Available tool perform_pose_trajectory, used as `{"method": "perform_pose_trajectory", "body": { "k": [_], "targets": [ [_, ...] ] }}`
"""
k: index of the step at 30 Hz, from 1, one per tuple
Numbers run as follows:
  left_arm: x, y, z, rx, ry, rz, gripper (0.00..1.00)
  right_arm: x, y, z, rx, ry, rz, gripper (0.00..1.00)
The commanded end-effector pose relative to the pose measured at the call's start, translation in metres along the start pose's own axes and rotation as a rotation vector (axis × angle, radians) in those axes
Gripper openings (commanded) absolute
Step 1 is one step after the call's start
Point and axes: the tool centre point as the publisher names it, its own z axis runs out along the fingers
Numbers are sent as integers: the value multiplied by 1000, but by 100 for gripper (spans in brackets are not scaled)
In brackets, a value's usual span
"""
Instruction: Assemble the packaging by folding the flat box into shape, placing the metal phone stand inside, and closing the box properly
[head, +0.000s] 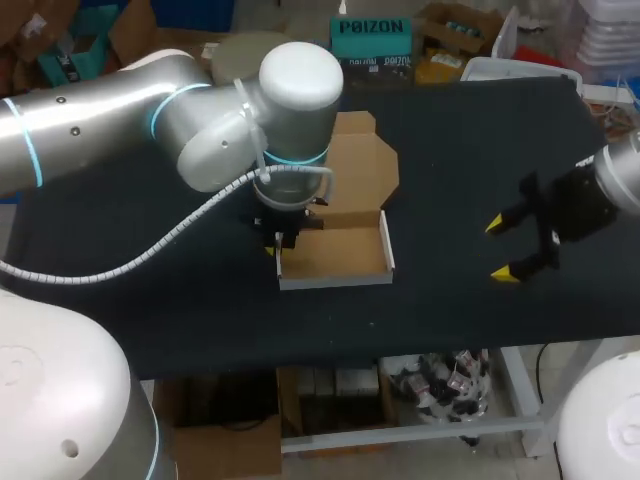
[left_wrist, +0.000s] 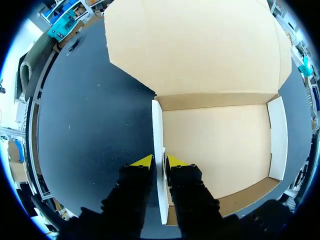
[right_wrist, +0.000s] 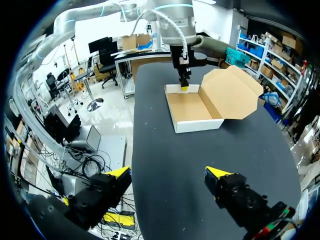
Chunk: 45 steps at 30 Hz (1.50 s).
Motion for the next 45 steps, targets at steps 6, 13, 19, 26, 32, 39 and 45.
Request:
{"method": "perform_pose_trajectory", "body": {
  "k": [6,13,19,26,32,39,45],
  "targets": [
    [-4,8,-8,16,167,20,45,-1,0,-1,-3,4,-1,100],
    [-1,12,-24,73,302,73,100,-1,0,-1,-3,4,-1,100],
    [1,17,-40,146,417,146,100,-1,0,-1,-3,4,-1,100],
    [-2,29,-58,211,563,276,100,-1,0,-1,-3,4,-1,100],
    [-9,40,-67,251,602,339,100,-1,0,-1,-3,4,-1,100],
    [-22,57,-80,309,614,433,100,-1,0,-1,-3,4,-1,100],
    [-34,72,-93,338,610,468,100,-1,0,-1,-3,4,-1,100]
  ]
}}
